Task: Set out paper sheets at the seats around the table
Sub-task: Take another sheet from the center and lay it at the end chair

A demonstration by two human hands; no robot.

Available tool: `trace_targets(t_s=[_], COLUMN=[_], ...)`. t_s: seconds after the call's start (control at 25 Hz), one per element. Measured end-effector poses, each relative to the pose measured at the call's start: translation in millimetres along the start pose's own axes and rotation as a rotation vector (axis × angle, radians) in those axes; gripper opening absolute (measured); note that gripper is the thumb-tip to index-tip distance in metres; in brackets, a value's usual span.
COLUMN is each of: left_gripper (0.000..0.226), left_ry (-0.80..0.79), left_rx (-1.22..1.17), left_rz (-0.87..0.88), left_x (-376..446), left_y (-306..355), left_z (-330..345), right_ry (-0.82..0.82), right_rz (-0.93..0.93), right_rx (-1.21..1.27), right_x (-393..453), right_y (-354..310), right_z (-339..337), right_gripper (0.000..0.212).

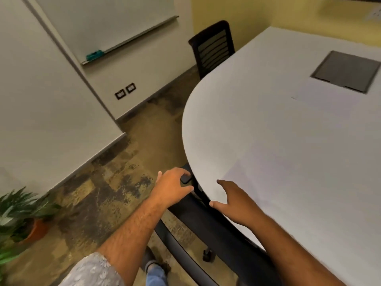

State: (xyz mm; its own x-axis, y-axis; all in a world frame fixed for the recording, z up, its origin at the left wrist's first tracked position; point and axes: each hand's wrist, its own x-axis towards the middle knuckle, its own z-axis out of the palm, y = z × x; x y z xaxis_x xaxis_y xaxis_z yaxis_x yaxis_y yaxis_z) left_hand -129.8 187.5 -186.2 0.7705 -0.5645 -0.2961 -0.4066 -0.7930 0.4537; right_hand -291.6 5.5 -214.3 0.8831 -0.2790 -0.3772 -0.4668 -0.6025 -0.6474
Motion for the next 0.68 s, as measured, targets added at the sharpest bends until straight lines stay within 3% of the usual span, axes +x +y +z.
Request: trace_targets(t_s=[0.28, 0.4, 0.68], left_gripper=[0.074, 0.078, 0.091], left_ry=[-0.267, -0.335, -0.321], left_rx=[-0.158, -0.215, -0.220], left_rz=[0.074, 0.052, 0.106], left_x=[106, 126, 188], left_y=[-111, -156, -200], left_z=[-32, -53, -94], right_ry=[0.147, 0.104, 0.153], right_rz=[0.311, 0.397, 0.574], right_rx=[0.018, -0.039, 0.039], right_x=[97, 123, 160], right_y=[-69, -98, -110], right_z=[56, 74, 82], right_gripper=[0.090, 0.090, 0.091])
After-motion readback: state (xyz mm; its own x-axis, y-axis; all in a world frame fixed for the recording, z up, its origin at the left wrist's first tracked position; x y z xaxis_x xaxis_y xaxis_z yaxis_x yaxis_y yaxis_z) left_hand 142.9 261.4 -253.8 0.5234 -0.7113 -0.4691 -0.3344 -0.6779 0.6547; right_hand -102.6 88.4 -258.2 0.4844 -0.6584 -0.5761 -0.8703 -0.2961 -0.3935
